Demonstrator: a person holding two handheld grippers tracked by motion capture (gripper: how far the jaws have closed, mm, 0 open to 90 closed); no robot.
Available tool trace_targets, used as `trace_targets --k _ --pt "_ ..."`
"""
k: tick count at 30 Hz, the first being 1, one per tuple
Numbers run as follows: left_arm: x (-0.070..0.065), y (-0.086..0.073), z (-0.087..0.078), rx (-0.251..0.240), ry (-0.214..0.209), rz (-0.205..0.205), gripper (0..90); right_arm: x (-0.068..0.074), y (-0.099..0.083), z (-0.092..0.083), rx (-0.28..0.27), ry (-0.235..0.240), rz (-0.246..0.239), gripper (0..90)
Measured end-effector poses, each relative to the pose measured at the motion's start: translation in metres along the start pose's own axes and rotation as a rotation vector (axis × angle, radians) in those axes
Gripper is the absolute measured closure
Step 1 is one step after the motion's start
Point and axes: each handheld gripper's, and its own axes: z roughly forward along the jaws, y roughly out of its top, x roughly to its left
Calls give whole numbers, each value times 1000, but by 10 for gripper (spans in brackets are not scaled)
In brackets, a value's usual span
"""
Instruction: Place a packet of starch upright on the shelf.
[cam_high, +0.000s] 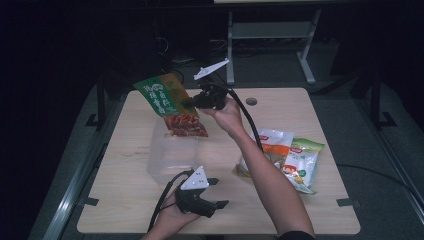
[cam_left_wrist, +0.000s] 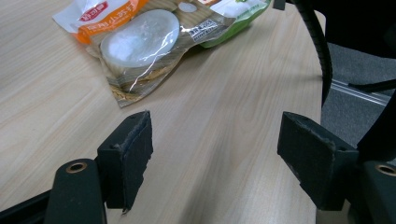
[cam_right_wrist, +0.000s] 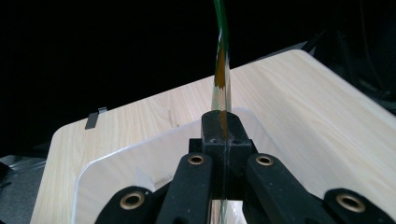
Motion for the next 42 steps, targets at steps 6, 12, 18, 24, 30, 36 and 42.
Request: trace_targets --k 6,12,18,24,30,36,42 --pt "-1 0 1 0 -5 2 258 -8 -8 24 33 5 22 900" --pt "-1 0 2 4 -8 18 259 -14 -16 37 55 4 39 900" --pt "-2 0 3 2 -9 2 259 -15 -13 37 94 -36 12 892" --pt "-2 0 2 5 -5 15 259 -13 -4 39 156 -69 -20 832" --pt "-3 0 2 -5 -4 2 259 -14 9 40 209 -83 -14 723" --pt "-3 0 0 -3 -5 0 259 -17 27 44 253 -87 1 694" --pt "-4 0 0 -8 -10 -2 259 -20 43 55 322 -106 40 691"
